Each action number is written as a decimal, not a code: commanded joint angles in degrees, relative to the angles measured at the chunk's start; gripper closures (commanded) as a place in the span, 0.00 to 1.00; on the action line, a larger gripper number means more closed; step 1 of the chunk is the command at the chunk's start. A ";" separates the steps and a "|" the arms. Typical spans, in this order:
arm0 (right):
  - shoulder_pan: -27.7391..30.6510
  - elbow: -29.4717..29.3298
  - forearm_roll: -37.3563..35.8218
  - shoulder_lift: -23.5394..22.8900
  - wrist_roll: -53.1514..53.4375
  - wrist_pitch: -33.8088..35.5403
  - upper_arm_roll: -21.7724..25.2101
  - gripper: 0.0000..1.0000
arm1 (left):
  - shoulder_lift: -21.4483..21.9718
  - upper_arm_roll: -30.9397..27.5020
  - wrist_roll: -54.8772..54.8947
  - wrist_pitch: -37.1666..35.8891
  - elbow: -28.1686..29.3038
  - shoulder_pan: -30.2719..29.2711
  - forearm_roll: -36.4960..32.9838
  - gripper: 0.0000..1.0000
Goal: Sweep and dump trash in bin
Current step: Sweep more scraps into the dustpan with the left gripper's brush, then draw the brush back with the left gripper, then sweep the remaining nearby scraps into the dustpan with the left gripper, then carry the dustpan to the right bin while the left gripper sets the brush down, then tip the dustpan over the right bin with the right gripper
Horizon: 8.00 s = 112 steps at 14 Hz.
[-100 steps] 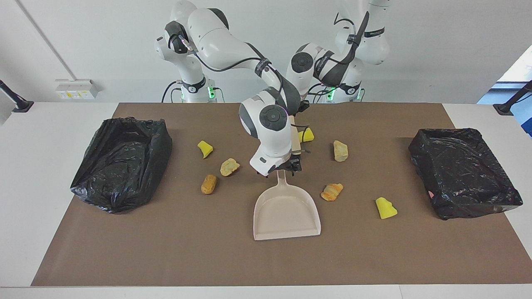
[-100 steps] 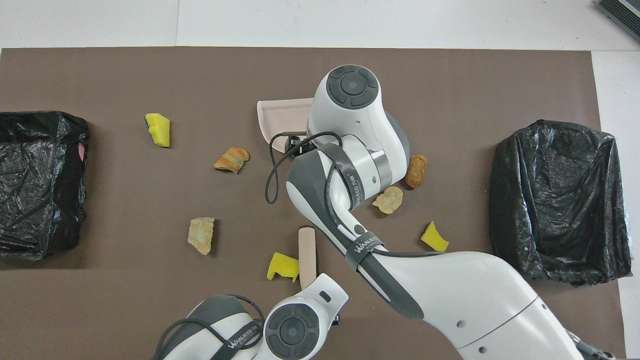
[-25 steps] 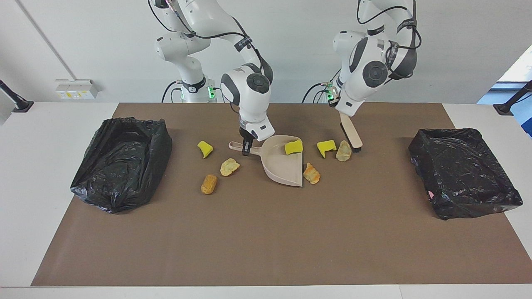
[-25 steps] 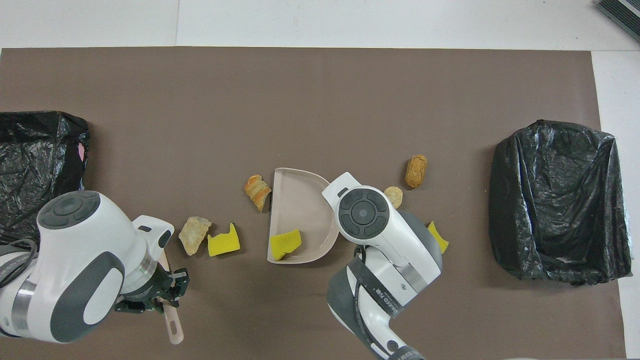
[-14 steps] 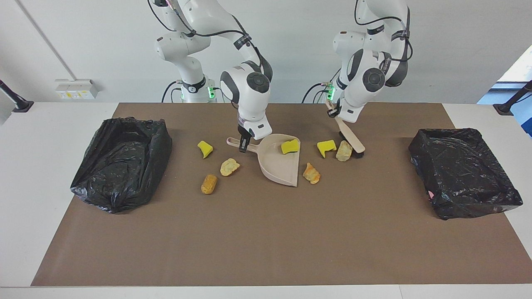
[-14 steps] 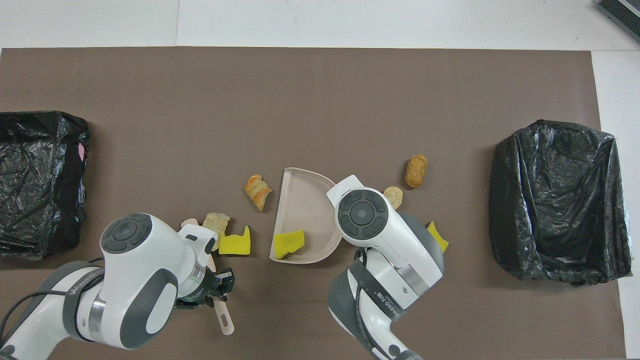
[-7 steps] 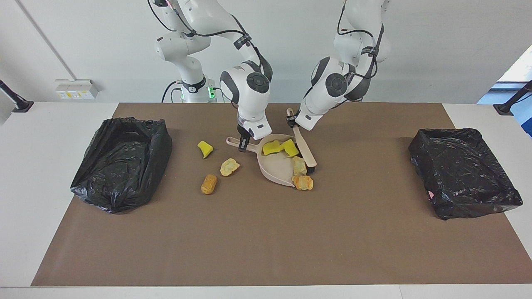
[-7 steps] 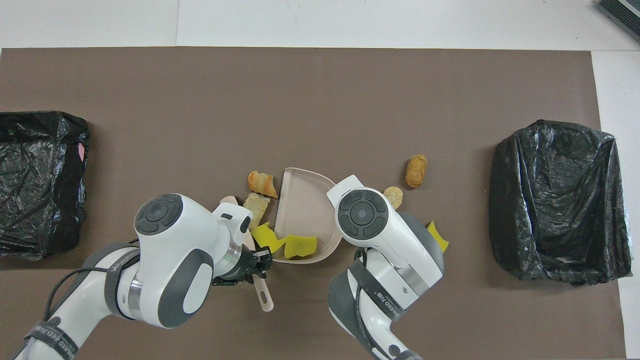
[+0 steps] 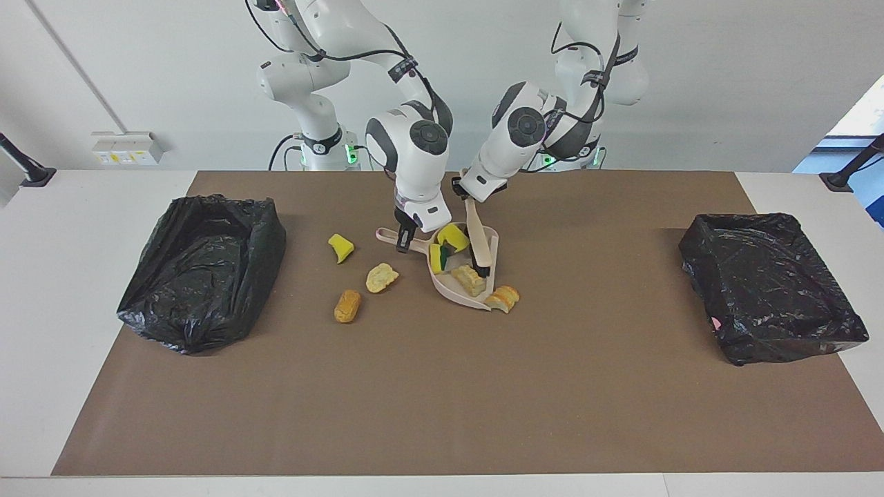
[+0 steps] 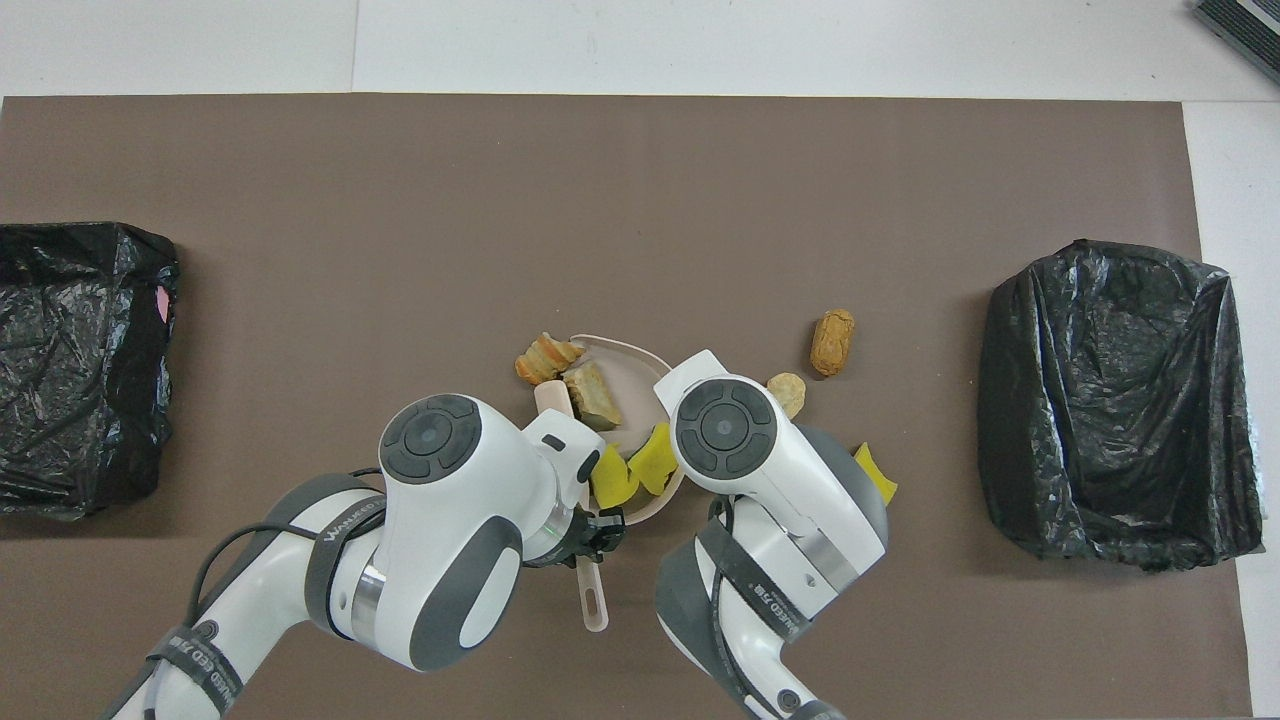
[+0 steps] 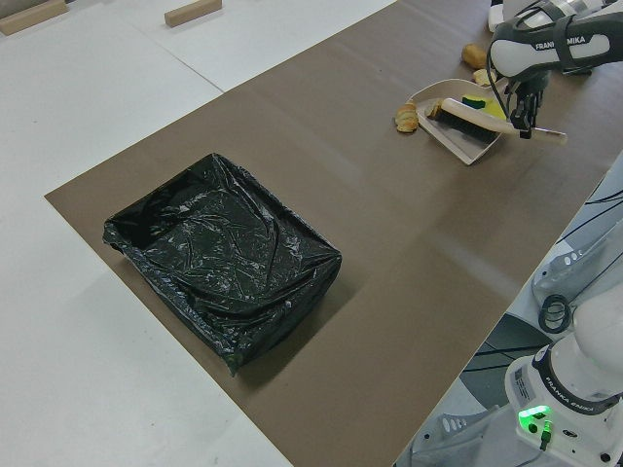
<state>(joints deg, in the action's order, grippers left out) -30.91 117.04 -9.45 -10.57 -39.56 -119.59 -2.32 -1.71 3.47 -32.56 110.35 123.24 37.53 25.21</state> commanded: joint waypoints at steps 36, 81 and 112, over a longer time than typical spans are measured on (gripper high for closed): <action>0.06 0.91 -0.04 3.36 14.42 4.02 -0.67 1.00 | 9.70 -1.09 21.23 -17.35 -0.99 -5.89 -12.11 1.00; 51.21 -3.49 -28.68 18.22 -3.95 24.24 1.53 1.00 | 12.36 -0.56 -2.69 6.62 18.63 14.43 2.31 0.00; 34.11 -13.50 -1.90 21.13 13.47 39.26 -5.24 1.00 | 5.84 -1.70 32.21 -28.62 -32.01 -32.87 -27.40 0.00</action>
<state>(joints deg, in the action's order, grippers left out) 8.27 102.44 -14.49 11.10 -38.63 -81.12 -7.34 2.31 1.49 -1.66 81.84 88.26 6.25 -1.56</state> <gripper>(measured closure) 0.683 0.000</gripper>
